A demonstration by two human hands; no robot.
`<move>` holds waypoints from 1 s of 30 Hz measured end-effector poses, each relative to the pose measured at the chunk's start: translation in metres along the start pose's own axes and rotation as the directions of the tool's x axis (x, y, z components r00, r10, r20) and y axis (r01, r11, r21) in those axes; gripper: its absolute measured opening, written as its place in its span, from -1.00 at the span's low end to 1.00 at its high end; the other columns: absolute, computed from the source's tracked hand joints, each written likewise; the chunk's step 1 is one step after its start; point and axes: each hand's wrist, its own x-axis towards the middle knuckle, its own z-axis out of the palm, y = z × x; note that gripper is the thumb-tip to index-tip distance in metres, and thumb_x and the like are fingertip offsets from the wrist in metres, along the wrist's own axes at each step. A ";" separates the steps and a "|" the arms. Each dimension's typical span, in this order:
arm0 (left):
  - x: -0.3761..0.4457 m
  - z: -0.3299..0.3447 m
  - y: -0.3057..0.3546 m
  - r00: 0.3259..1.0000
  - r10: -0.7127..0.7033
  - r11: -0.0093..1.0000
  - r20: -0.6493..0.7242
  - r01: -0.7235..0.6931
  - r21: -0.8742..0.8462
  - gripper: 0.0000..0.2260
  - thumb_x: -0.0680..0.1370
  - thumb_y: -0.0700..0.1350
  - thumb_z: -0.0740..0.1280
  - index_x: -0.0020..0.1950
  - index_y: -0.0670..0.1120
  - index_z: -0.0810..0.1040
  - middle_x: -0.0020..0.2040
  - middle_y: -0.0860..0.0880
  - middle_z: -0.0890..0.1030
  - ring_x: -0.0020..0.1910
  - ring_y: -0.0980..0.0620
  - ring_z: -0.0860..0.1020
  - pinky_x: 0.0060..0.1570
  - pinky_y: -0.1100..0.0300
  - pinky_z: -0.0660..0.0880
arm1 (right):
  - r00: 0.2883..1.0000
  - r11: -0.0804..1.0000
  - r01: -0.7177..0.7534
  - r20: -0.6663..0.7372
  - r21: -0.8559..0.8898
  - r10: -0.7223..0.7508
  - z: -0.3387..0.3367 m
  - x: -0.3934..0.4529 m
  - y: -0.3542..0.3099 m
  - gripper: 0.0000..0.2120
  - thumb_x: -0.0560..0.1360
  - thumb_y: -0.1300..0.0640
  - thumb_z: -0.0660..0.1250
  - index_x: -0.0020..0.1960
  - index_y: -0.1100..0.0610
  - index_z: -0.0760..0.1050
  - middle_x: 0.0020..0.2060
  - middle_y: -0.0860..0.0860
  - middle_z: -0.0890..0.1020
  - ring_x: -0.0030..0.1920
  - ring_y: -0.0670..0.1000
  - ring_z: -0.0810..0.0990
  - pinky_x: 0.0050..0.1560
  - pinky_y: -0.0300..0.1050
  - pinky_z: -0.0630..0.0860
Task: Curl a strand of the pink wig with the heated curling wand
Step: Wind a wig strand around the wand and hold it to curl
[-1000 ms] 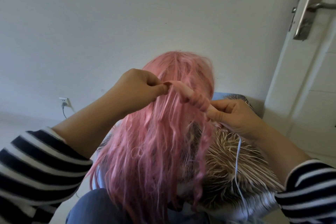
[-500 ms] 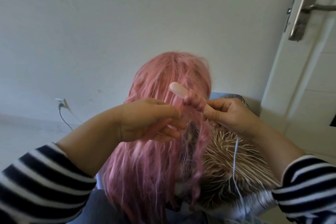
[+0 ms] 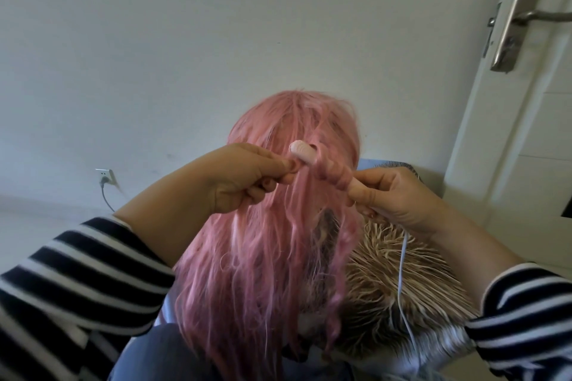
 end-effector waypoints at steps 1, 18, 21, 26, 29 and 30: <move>0.001 -0.001 0.001 1.000 0.010 1.000 -0.011 -0.010 -0.013 -0.89 0.48 -0.23 0.35 -0.24 -0.20 0.58 -0.45 -0.02 0.57 -0.58 0.19 0.32 -0.66 0.42 0.17 | 1.000 1.000 -0.001 0.001 -0.007 0.001 0.001 -0.001 -0.001 -0.89 0.32 0.08 0.39 -0.18 0.08 0.63 -0.52 -0.07 0.57 -0.50 -0.07 0.35 -0.48 -0.21 0.25; -0.020 0.003 -0.008 0.913 0.315 0.939 -0.260 -0.340 -0.058 -0.90 0.51 -0.23 0.32 -0.20 -0.19 0.55 -0.36 -0.03 0.60 -0.48 0.12 0.38 -0.53 0.33 0.32 | 1.000 1.000 0.019 0.007 -0.009 -0.019 -0.003 0.000 0.002 -0.92 0.33 0.08 0.39 -0.21 0.03 0.65 -0.47 -0.07 0.59 -0.50 -0.10 0.38 -0.49 -0.26 0.34; -0.027 0.007 -0.013 0.934 0.304 0.941 -0.189 -0.325 -0.092 -0.89 0.52 -0.28 0.28 -0.20 -0.18 0.54 -0.35 -0.05 0.63 -0.48 0.11 0.41 -0.52 0.32 0.34 | 1.000 1.000 0.021 0.014 -0.002 -0.021 -0.002 0.000 0.002 -0.92 0.34 0.07 0.39 -0.20 0.03 0.66 -0.45 -0.06 0.59 -0.49 -0.09 0.38 -0.47 -0.23 0.33; -0.034 0.013 -0.022 0.956 0.291 0.951 -0.030 -0.292 -0.097 -0.74 0.47 -0.41 0.21 -0.18 -0.16 0.66 -0.24 -0.13 0.62 -0.44 0.08 0.39 -0.48 0.30 0.34 | 1.000 1.000 0.006 0.023 0.008 -0.006 -0.003 0.001 0.003 -0.89 0.34 0.03 0.44 -0.18 0.05 0.66 -0.41 -0.03 0.60 -0.49 -0.10 0.39 -0.48 -0.24 0.33; -0.033 0.019 -0.031 0.981 0.193 0.974 0.034 -0.188 -0.125 -0.78 0.41 -0.43 0.30 0.02 -0.24 0.51 -0.23 -0.19 0.61 -0.45 0.05 0.42 -0.49 0.27 0.38 | 1.000 1.000 -0.005 0.019 0.015 0.005 -0.003 0.003 0.004 -0.86 0.28 0.01 0.45 -0.20 0.04 0.67 -0.41 -0.03 0.60 -0.49 -0.10 0.40 -0.50 -0.26 0.34; -0.033 0.021 -0.034 0.985 0.156 0.982 0.069 -0.148 -0.119 -0.71 0.37 -0.39 0.36 0.06 -0.26 0.47 -0.20 -0.24 0.58 -0.45 0.04 0.43 -0.47 0.25 0.38 | 1.000 1.000 -0.009 0.015 0.022 0.009 -0.003 0.004 0.005 -0.86 0.28 0.02 0.46 -0.20 0.04 0.67 -0.41 -0.02 0.60 -0.49 -0.10 0.41 -0.50 -0.26 0.34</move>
